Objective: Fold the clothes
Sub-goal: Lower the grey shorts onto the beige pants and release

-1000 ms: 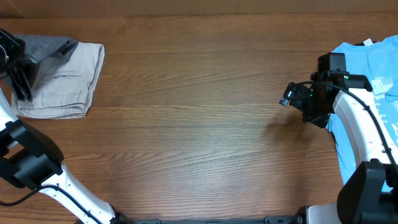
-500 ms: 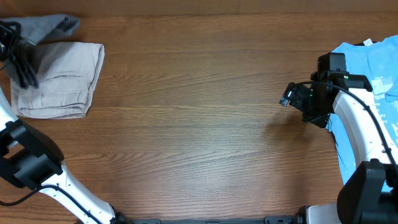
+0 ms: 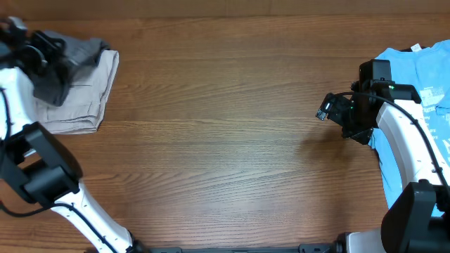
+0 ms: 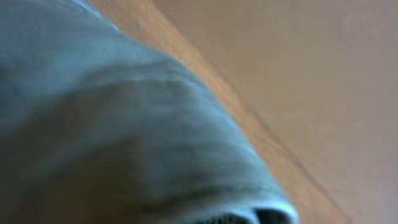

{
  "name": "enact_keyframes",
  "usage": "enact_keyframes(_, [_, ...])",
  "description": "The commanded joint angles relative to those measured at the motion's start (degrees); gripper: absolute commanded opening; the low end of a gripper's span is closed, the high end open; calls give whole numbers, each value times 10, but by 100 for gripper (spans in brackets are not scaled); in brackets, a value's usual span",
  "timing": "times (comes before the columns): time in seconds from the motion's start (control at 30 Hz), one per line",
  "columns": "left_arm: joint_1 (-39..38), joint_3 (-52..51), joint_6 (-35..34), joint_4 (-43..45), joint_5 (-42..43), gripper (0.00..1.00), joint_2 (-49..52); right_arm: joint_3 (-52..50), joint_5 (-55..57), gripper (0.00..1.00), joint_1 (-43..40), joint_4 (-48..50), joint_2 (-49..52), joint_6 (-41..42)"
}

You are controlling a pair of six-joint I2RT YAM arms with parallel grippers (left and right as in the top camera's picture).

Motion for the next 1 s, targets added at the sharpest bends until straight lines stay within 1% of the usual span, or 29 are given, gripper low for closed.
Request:
enact_keyframes(0.0, [-8,-44,6,36,37,4,-10,4,6,100,0,2,-3,-2])
enact_keyframes(0.07, [-7,-52,6,35,61,4,-10,4,6,100,0,1,-3,-2])
enact_keyframes(0.27, [6,-52,26,-22,95,7,-15,4,6,100,0,2,-3,-2])
enact_keyframes(0.43, [26,-52,28,-81,92,17,-20,4,6,100,0,2,-3,-2])
enact_keyframes(0.47, [31,-52,29,-89,92,21,-20,4,6,100,0,1,-3,-2])
enact_keyframes(0.57, [46,-52,43,-104,93,29,-20,4,6,100,0,2,-3,-2])
enact_keyframes(0.63, [54,-52,59,-105,96,34,-21,4,6,100,0,2,-3,-2])
enact_keyframes(0.73, [64,-51,101,-105,99,41,-30,4,6,100,0,2,-3,-2])
enact_keyframes(0.87, [69,-45,158,-103,93,43,-61,4,6,100,0,2,-3,-2])
enact_keyframes(0.97, [69,-44,160,-109,59,43,-95,4,6,100,0,2,-3,-2])
